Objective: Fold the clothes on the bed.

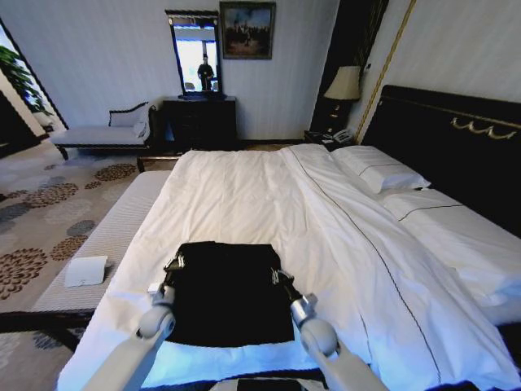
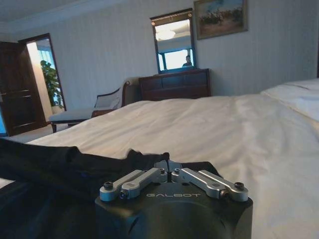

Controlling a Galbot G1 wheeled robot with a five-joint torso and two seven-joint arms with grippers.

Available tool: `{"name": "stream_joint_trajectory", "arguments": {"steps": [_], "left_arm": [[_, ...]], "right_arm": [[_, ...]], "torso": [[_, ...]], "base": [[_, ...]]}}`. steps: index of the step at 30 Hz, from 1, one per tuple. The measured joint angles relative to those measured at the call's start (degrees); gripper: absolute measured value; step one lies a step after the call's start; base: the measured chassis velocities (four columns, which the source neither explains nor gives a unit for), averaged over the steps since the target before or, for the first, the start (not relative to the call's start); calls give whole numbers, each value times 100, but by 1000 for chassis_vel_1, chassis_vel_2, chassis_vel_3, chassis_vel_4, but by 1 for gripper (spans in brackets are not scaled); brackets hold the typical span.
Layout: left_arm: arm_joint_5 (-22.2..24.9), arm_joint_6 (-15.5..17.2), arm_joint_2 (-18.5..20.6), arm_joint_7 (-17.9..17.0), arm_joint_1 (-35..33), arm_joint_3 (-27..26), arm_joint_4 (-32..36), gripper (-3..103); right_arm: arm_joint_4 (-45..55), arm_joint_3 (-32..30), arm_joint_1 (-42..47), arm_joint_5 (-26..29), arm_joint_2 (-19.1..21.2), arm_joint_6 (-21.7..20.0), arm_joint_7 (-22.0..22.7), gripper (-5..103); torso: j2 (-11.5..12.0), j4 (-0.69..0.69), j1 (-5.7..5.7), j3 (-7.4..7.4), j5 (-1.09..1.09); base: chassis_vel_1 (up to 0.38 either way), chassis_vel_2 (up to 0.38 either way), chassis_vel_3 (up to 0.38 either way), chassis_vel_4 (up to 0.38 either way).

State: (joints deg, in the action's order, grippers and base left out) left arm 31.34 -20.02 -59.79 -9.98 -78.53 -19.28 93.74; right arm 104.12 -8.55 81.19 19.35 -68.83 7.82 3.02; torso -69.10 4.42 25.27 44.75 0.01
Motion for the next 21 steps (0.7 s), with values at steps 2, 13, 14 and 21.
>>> {"name": "stream_joint_trajectory", "arguments": {"steps": [2,13,14,21], "left_arm": [[-28,-40,-78,88,-320,-160,130,2],[-96,-205,-172,267,-797,-520,303,2],[-96,-205,-172,267,-797,-520,303,2],[-203,-279,-292,321,-970,-625,372,2]], "right_arm": [[138,-94,272,-87,-62,38,-14,0],[448,-446,1231,-541,-261,290,-82,0],[448,-446,1231,-541,-261,290,-82,0],[728,-572,1872,-904,-441,440,-43,0]], "torso": [[1,-1,0,0,-2],[1,1,1,0,0],[1,1,1,0,0],[1,1,0,0,-1]], "base": [[0,0,0,0],[0,0,0,0],[0,0,0,0],[0,0,0,0]]}}
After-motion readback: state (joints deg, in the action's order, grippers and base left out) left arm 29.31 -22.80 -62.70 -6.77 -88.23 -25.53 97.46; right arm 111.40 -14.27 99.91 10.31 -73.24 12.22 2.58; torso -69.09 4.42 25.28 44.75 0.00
